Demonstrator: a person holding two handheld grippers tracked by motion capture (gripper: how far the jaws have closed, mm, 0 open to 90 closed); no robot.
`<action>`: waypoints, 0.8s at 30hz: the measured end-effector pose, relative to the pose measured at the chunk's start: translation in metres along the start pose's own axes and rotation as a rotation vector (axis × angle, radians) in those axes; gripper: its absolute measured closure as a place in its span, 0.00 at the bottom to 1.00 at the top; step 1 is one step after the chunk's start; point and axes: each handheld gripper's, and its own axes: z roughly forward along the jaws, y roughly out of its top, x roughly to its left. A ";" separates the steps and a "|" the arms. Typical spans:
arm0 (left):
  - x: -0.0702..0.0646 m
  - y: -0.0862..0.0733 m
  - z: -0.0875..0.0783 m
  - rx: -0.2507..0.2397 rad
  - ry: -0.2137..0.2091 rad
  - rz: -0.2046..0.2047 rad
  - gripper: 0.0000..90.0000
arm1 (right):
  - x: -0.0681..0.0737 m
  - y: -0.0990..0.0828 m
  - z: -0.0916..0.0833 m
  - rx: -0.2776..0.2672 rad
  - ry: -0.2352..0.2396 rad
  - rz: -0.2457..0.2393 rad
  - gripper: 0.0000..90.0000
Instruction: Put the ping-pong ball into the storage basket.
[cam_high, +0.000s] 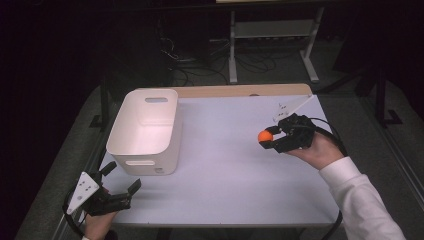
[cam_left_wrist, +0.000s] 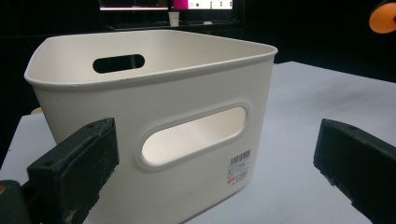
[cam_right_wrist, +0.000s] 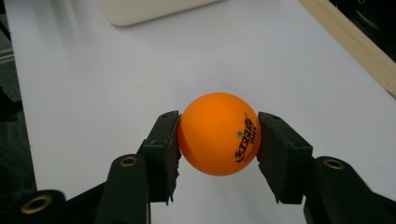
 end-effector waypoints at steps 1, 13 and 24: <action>0.000 0.000 0.000 0.000 0.000 -0.001 0.00 | 0.001 0.003 0.000 -0.005 0.004 0.000 0.55; 0.000 0.000 0.000 -0.004 -0.001 -0.001 0.00 | -0.002 0.025 0.007 0.001 0.016 -0.020 0.55; 0.000 0.000 -0.001 -0.003 0.000 -0.002 0.00 | -0.008 0.036 0.009 -0.002 0.010 -0.024 0.55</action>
